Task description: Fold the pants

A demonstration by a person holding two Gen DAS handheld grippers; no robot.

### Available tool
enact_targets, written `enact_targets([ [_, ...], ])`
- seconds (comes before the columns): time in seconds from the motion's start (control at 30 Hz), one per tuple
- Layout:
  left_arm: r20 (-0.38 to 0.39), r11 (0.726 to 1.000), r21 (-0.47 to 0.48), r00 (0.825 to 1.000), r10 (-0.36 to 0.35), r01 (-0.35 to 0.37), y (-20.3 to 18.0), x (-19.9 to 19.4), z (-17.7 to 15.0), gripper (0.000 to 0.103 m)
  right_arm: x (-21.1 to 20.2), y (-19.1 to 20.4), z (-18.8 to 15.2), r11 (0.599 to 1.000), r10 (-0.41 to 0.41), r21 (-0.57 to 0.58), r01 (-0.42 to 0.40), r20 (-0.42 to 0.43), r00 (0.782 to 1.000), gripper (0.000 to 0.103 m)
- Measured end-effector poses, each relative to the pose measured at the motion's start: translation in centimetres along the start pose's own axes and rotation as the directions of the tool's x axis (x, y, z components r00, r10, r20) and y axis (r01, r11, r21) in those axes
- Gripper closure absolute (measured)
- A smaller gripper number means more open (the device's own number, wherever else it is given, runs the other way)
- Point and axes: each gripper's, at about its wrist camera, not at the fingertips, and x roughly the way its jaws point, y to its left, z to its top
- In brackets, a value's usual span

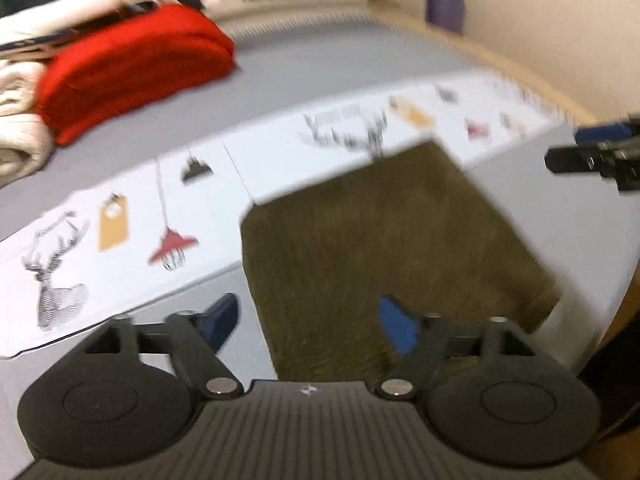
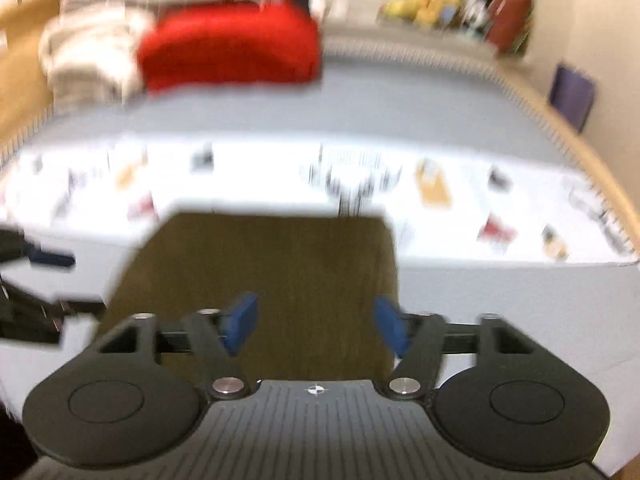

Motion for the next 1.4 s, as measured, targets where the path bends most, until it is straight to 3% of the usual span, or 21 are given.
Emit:
enact_targets([
  [0.03,0.022,1.000,-0.027,1.000,0.004,-0.003,-0.1,-1.4,0.1,0.011,-1.3,0.0,0.3,1.000,0.004,0.009,-0.004,0.043,0.999,0.011],
  [0.17,0.115,0.994,-0.087,0.990,0.079,-0.069,-1.6,-6.7,-0.6,0.000,-4.5,-0.2,-0.2,0.999,0.013,0.048,-0.020,0.145,0.989,0.007],
  [0.23,0.134,0.989,-0.132,0.987,0.092,-0.074,-2.4,-7.4,-0.9,0.000,-4.5,-0.3,-0.4,0.994,0.013,0.109,-0.031,0.164,0.986,0.004],
  [0.33,0.104,0.965,-0.251,0.989,0.108,-0.079,-2.9,-6.3,-3.0,0.000,-3.5,0.4,-1.9,0.990,-0.013,0.142,-0.005,0.122,0.993,0.004],
  [0.4,-0.035,0.958,-0.265,0.994,0.104,-0.110,-3.5,-4.3,-3.5,0.000,-3.1,0.6,-3.0,0.991,-0.057,0.128,0.047,0.076,0.996,0.004],
  [0.43,-0.072,0.955,-0.277,0.993,0.090,-0.107,-3.4,-3.5,-3.3,0.000,-2.7,0.7,-3.3,0.990,-0.083,0.118,0.076,0.060,0.995,0.004],
  [0.47,-0.061,0.952,-0.291,0.995,0.077,-0.091,-3.3,-3.3,-3.2,0.000,-2.4,0.9,-3.7,0.990,-0.096,0.112,0.091,0.043,0.994,0.004],
  [0.57,-0.052,0.955,-0.245,0.986,0.157,-0.165,-3.4,-2.9,-3.1,0.000,-1.4,1.4,-4.0,0.991,-0.084,0.107,0.084,-0.002,0.996,0.004],
  [0.7,-0.092,0.951,-0.281,0.990,0.106,-0.128,-3.5,-1.9,-3.2,0.000,-1.4,1.9,-4.0,0.991,-0.094,0.098,0.094,-0.013,0.996,0.004],
  [1.4,-0.091,0.960,-0.252,0.991,0.099,-0.119,-4.5,-0.1,-3.1,0.000,-0.3,1.3,-4.6,0.988,-0.102,0.102,0.112,-0.094,0.990,0.004],
])
